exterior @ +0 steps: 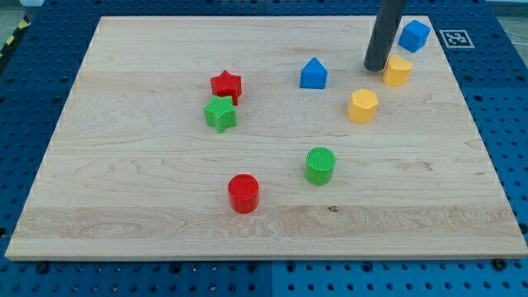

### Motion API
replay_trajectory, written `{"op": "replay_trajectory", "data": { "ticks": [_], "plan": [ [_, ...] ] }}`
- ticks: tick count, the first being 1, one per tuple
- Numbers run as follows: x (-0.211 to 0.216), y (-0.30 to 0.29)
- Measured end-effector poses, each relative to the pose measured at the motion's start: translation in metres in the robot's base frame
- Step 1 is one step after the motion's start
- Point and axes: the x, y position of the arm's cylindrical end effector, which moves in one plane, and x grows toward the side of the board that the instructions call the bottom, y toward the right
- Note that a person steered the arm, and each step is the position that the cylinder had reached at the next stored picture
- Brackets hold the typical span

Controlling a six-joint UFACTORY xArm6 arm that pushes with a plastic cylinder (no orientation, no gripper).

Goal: Put the yellow heart diagonal to yellow hexagon

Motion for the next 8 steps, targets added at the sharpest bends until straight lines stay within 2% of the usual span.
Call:
{"op": "replay_trajectory", "data": {
  "ticks": [1,4,5,8],
  "plan": [
    [-0.001,0.0],
    [-0.044,0.012],
    [-0.035,0.013],
    [0.046,-0.003]
  ]
}}
